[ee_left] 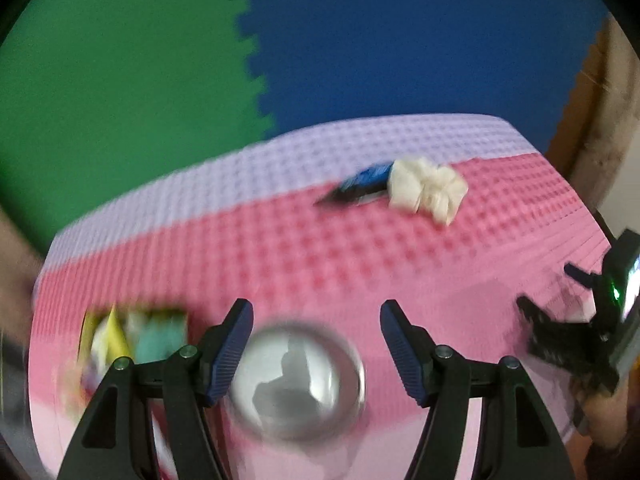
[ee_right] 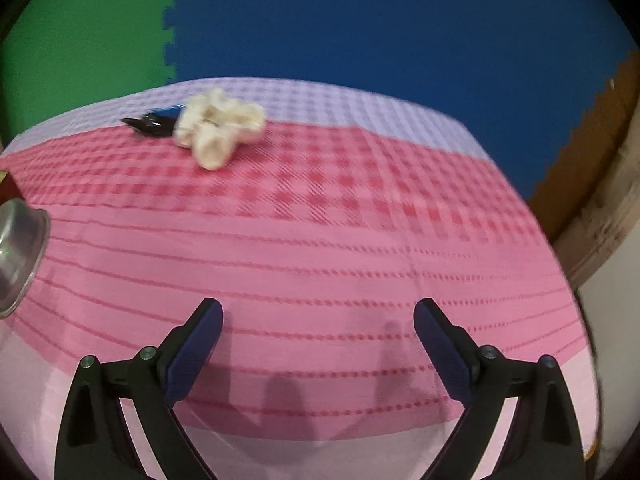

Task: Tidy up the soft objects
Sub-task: 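Grasp the blue protein bar wrapper with the left gripper, then carry the wrapper toward the tin while the right gripper grasps the cream scrunchie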

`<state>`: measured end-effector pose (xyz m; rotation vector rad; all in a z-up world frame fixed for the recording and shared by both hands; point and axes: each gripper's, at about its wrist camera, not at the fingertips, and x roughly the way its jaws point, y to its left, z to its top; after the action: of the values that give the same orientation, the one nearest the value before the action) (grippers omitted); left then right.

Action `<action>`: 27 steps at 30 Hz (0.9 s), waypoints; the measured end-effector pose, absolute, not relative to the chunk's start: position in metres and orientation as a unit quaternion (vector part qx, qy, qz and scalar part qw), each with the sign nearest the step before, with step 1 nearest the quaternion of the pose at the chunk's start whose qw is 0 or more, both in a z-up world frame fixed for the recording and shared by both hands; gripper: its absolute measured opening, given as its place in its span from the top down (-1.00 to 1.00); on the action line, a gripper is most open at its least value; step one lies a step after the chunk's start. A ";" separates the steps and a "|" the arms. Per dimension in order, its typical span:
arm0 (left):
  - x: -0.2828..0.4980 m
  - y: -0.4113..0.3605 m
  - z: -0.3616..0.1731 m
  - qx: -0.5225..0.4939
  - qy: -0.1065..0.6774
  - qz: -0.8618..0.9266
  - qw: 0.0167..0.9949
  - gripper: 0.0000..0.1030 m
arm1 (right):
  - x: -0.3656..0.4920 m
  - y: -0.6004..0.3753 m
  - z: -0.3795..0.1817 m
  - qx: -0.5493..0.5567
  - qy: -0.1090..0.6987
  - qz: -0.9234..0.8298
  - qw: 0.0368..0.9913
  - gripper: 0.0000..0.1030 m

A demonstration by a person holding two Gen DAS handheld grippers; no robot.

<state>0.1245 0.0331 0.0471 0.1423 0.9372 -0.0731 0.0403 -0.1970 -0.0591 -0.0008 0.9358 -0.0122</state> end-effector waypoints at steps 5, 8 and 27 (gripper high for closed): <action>0.202 0.013 0.029 0.152 0.456 -0.118 0.869 -0.31 | 0.039 -0.211 -0.059 0.049 0.448 0.011 0.893 -0.92; 0.240 -0.002 0.017 0.223 0.451 -0.149 0.851 -0.31 | 0.039 -0.214 -0.061 0.063 0.449 0.022 0.891 -0.92; 0.356 -0.006 -0.051 0.125 0.546 -0.241 0.793 0.41 | 0.040 -0.221 -0.062 0.088 0.448 0.025 0.889 -0.94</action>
<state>0.3564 -0.0057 -0.0509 0.2691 1.1739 -0.5174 0.0401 -0.2212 -0.0620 0.1834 0.9304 0.0529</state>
